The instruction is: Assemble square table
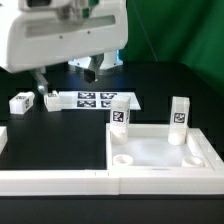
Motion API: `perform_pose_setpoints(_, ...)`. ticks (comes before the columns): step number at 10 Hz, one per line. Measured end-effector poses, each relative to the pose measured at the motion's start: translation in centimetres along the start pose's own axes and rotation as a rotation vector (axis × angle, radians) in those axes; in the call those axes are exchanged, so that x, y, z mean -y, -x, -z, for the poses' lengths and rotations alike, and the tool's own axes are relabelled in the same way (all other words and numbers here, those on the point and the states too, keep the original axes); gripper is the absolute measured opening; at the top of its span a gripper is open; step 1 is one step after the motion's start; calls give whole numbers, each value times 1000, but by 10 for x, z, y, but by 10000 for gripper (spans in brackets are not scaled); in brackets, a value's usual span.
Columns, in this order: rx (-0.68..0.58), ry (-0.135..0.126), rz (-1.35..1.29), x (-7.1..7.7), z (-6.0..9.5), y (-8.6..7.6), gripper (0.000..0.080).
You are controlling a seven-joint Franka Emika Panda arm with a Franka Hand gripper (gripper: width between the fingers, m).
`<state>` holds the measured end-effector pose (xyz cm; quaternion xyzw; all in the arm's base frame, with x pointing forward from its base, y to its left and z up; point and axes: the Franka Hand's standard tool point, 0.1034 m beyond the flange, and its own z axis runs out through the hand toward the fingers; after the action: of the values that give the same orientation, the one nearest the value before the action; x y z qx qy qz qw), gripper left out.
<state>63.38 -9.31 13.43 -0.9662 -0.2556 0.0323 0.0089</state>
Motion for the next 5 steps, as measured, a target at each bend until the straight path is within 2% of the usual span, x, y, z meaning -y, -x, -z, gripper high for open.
perform_pose_setpoints(1, 5, -9, -57, 4, -5, -1, 649)
perform_pose_setpoints(3, 2, -10, -183, 4, -5, -2, 649)
perform_pose_setpoints(5, 3, -10, -193, 4, -5, -2, 649)
